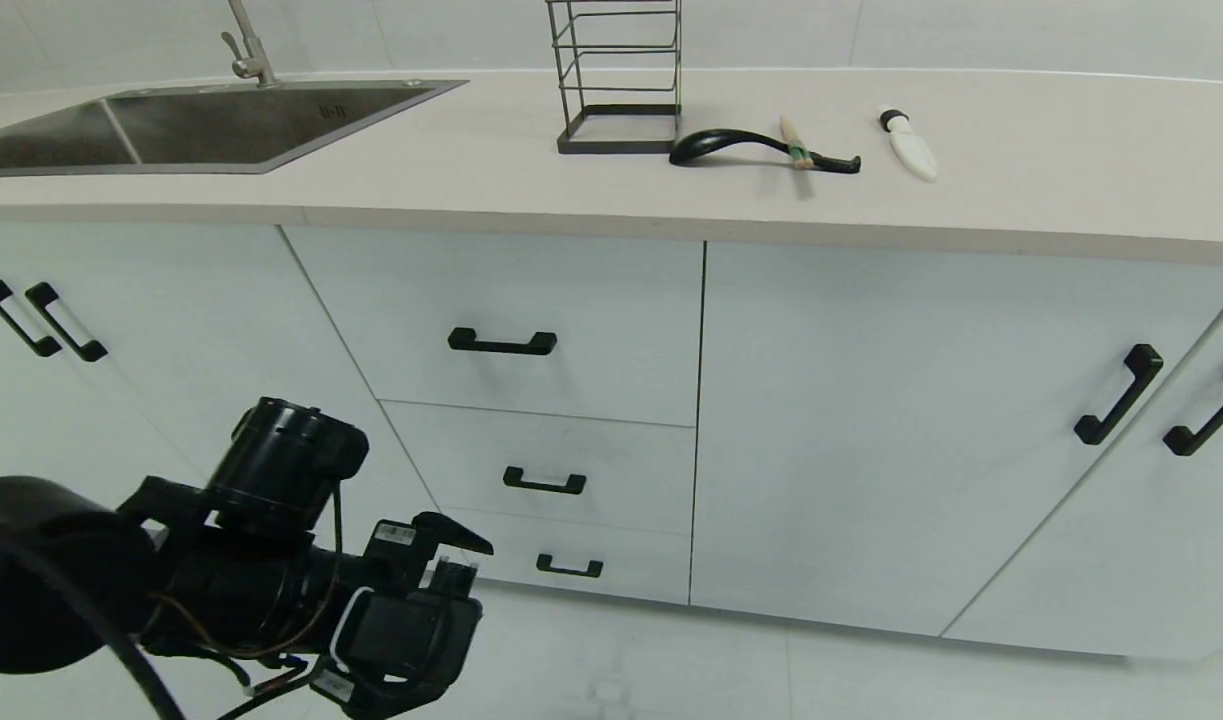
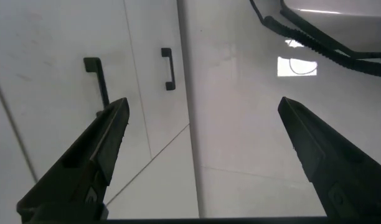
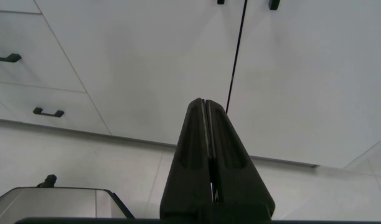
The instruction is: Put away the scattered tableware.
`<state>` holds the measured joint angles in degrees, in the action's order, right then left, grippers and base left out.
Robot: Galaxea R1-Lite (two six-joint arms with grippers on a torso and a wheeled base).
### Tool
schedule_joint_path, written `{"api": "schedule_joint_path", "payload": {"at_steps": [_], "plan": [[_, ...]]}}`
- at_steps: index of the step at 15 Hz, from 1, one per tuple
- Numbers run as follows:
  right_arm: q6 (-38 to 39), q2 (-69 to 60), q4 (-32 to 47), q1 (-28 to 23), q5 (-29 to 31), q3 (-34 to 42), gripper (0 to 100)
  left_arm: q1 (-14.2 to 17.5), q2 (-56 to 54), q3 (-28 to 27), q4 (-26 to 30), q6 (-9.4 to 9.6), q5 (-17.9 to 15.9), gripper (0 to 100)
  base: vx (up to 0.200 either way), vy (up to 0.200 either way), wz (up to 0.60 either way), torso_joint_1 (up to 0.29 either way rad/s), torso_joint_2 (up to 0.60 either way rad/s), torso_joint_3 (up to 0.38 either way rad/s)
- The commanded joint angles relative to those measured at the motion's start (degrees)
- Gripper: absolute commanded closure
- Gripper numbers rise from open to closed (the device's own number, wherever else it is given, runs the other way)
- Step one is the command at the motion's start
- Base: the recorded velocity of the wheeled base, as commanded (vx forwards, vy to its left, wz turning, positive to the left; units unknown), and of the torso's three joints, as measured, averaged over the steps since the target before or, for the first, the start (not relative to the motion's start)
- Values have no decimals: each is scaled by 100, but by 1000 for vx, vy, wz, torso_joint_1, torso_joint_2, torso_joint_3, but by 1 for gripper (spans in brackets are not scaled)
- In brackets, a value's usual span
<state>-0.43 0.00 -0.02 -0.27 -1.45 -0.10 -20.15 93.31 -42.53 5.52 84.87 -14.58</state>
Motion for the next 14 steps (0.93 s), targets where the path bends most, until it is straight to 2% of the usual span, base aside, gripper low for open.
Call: {"api": "schedule_joint_path", "payload": {"at_steps": [1, 3, 5, 8, 9, 11, 14], "plan": [[-1, 0, 2, 0, -4, 1, 100, 2, 531, -71, -34, -120, -1, 0, 0, 0, 0, 0, 0, 0], [-1, 0, 2, 0, -4, 1, 100, -15, 742, -62, -324, -489, 78, 0, 0, 0, 0, 0, 0, 0], [8, 0, 2, 0, -4, 1, 100, -15, 917, 35, -842, -718, 333, 0, 0, 0, 0, 0, 0, 0], [-1, 0, -6, 0, -4, 1, 100, -15, 1137, 641, -2187, -1324, 676, 0, 0, 0, 0, 0, 0, 0], [-1, 0, 2, 0, -4, 1, 100, -15, 1190, 694, -2442, -1403, 746, 0, 0, 0, 0, 0, 0, 0], [-1, 0, -6, 0, -4, 1, 100, -6, 1471, 615, -3066, -1412, 852, 0, 0, 0, 0, 0, 0, 0], [-1, 0, 2, 0, -4, 1, 100, -6, 1849, 386, -3154, -1412, 843, 0, 0, 0, 0, 0, 0, 0]]}}
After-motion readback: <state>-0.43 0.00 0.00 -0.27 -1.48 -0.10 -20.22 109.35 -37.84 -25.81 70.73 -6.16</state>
